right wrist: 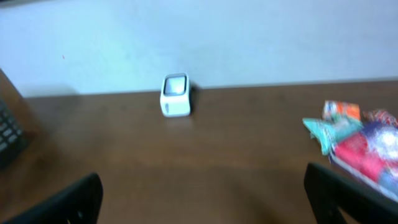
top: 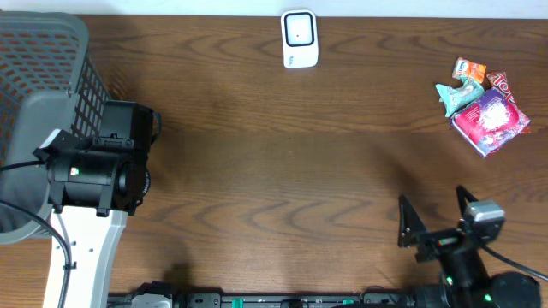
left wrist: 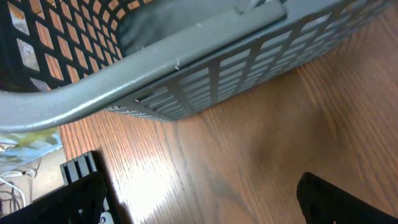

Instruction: Scan the item barcode

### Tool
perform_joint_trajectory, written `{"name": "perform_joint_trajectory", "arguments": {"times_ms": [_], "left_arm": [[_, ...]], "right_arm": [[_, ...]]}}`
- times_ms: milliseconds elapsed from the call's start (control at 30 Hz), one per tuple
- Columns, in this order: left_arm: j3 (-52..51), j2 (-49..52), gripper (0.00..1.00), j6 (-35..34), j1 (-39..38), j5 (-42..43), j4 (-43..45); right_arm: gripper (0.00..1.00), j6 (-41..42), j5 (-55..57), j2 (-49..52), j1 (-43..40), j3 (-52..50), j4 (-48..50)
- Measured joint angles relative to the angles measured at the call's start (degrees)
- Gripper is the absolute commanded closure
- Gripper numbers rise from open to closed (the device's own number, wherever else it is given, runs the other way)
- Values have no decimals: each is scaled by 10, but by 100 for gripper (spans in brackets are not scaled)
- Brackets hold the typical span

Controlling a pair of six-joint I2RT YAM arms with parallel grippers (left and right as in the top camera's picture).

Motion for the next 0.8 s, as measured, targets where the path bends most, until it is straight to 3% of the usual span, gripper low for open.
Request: {"name": "perform_joint_trajectory", "arguments": {"times_ms": [167,433,800], "left_arm": [[0,0,2,0,0,0,0],[0,0,2,0,0,0,0],[0,0,2,0,0,0,0]], "right_arm": [[1,-17,-7,-36,3,-103,121],[1,-24,-15,-51,4,-213,237],[1,-24,-17,-52,4,-319,333]]}}
